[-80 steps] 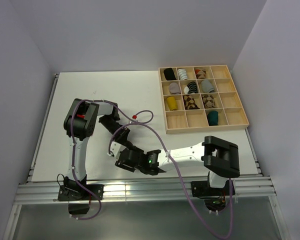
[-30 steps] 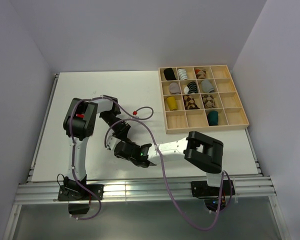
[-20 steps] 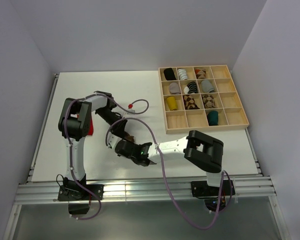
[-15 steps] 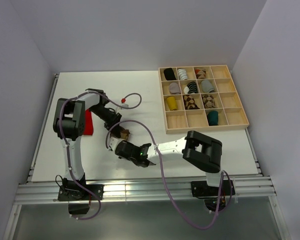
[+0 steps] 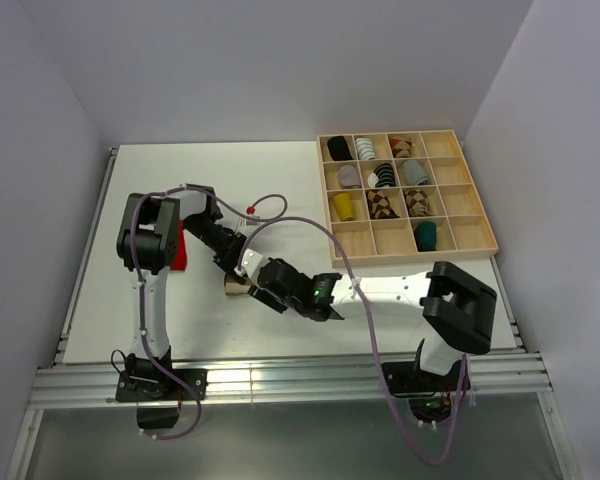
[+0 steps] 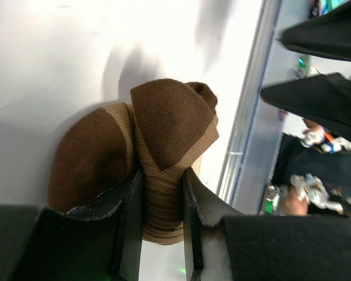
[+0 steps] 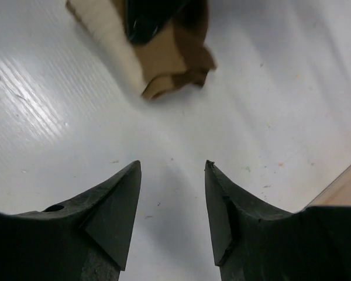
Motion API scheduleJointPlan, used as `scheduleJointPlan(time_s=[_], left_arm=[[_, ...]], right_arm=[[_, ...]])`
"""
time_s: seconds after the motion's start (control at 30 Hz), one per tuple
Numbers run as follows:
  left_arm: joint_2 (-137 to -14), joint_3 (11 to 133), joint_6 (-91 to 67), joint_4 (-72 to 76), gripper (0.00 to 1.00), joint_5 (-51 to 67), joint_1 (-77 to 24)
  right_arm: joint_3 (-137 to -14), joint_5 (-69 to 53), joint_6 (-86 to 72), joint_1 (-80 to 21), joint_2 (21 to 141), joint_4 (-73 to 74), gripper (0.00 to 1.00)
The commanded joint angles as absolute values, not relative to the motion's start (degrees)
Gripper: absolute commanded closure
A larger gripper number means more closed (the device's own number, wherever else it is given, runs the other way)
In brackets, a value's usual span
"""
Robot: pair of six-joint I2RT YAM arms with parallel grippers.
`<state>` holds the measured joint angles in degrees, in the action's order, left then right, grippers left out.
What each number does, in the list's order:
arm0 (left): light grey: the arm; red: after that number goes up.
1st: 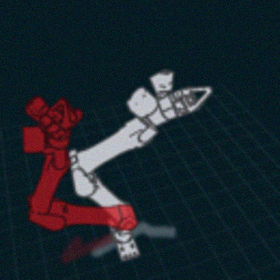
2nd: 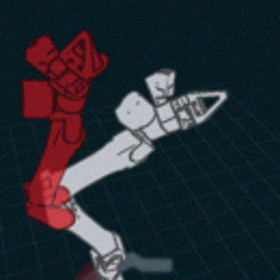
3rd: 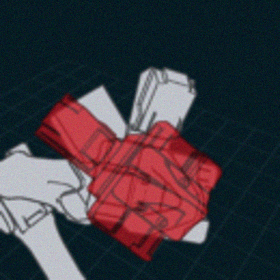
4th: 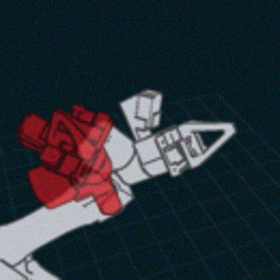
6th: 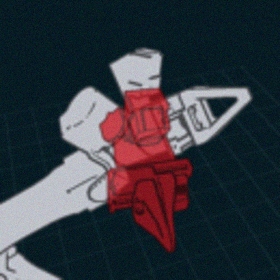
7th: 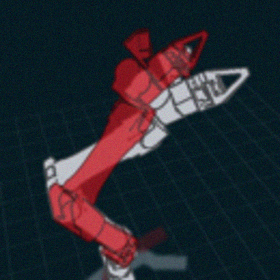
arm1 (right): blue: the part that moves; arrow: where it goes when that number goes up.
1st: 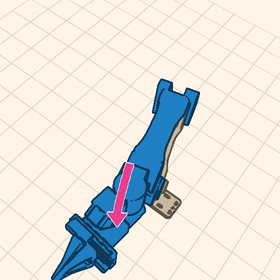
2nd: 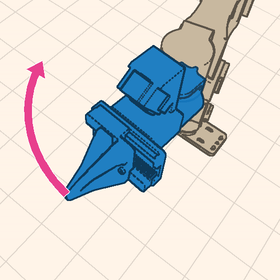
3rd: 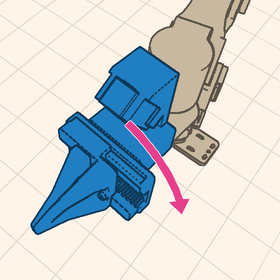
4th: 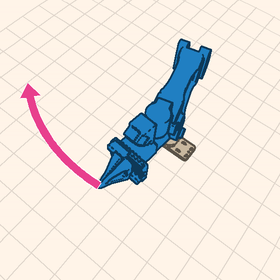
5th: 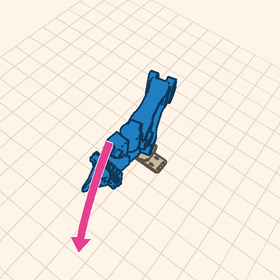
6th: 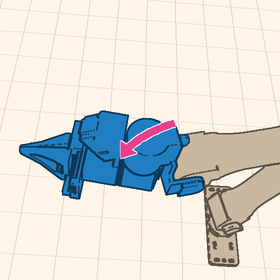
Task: Roll the socks
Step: Roll the sock at the center of the board.
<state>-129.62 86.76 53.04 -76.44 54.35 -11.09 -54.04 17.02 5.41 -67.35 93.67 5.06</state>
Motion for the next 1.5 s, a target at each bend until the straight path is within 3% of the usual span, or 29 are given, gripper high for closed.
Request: scheduleJointPlan(time_s=[0.0,0.47,1.0,1.2,1.47], left_arm=[[-131.4,86.7,59.0,-78.5,1.0,54.2,-14.7],[-130.1,84.7,58.6,-78.5,0.99,53.5,-22.1],[-130.0,84.1,58.8,-78.6,0.99,52.4,-24.2],[-129.4,82.4,59.5,-78.6,0.99,51.3,-25.3],[-129.9,82.0,59.8,-78.7,0.99,50.0,-25.2]], right_arm=[[-54.1,15.5,5.0,-67.6,90.0,2.6,0.44],[-57.0,15.8,6.6,-73.5,95.2,2.7,0.37],[-58.8,22.3,7.8,-73.6,106.3,-2.5,0.38],[-56.2,29.5,9.7,-73.8,104.7,-6.9,0.39],[-55.0,25.3,10.5,-74.3,98.2,-3.5,0.35]])
